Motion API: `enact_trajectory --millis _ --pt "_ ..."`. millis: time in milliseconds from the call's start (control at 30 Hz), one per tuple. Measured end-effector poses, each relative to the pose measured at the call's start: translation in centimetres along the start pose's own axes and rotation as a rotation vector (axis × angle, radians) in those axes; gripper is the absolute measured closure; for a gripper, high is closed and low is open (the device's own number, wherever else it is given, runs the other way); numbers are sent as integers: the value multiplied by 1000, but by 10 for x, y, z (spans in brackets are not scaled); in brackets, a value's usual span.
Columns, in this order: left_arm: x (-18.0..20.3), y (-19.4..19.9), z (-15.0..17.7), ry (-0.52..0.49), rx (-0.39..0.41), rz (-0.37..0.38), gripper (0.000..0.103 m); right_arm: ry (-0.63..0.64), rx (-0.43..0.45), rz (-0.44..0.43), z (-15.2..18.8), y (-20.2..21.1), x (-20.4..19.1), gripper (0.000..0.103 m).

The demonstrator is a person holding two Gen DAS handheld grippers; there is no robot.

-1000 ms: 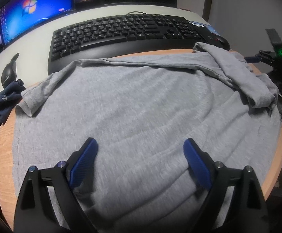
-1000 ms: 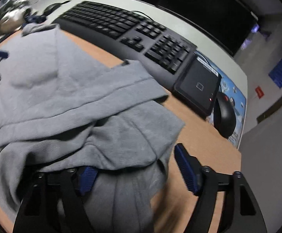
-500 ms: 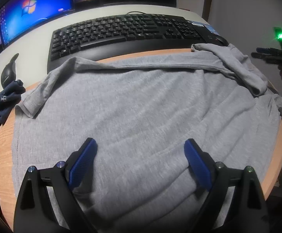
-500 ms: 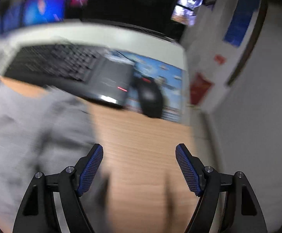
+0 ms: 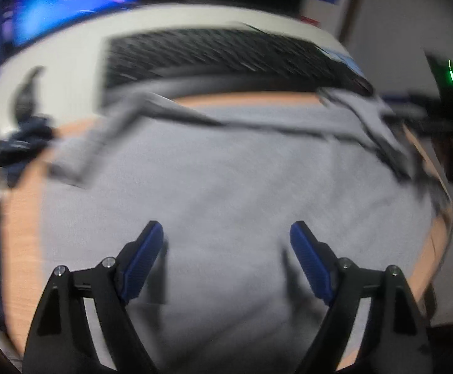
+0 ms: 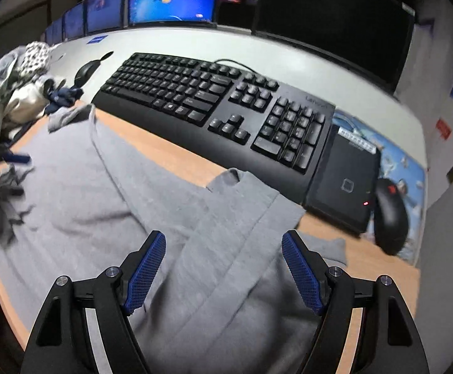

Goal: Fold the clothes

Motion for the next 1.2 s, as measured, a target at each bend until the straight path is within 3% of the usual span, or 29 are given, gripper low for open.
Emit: enact_trajectory --millis 67,100,167,300,400,433,467,500,600,933,967,1000,1033,1200 --pt "-21 12 -15 -37 45 -98 17 -44 -17 7 2 -8 10 25" --pt "-32 14 -22 -51 53 -117 15 -85 -26 -30 4 -11 15 25" --pt "-54 0 -34 -57 32 -95 15 -147 -42 -91 5 -21 23 25" --pt "-73 -40 -47 -125 -10 -125 21 -135 -65 -52 6 -37 18 25" --pt "-77 -64 -47 -151 -61 -61 48 -134 -75 -70 4 -38 14 25" --pt "-79 -68 -47 -147 -73 -51 52 -133 -77 -75 4 -37 15 25" --pt "-80 -67 -47 -141 -72 -53 59 -133 -77 -79 3 -36 15 25" --pt "-82 -67 -48 -134 -71 -55 75 -135 -76 -82 2 -36 16 25" --pt "-88 -67 -49 -115 -69 -61 97 -171 -81 -106 2 -37 24 25" --pt "-97 -58 -45 -135 -76 -99 97 -233 -109 -147 -16 -52 38 25" --pt "-96 -57 -45 -146 -73 -107 97 -231 -111 -145 -18 -54 39 41" --pt "-96 -56 -47 -154 -69 -110 97 -238 -90 -153 -20 -47 41 85" --pt "-95 -54 -50 -159 -66 -107 98 -245 -70 -160 -22 -40 42 93" --pt "-92 -31 -68 -160 -22 -93 97 -280 34 -196 -33 -7 50 94"
Point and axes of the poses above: each gripper's, at about its wrist camera, not at the fingertips, and y roughly against the way its jaws point, x to its right, z to its underside, the point moved 2 cm from there along -y, roughly the way its jaws point, and after that the axes turned 1 degree about -x, right-handed, at the moved point
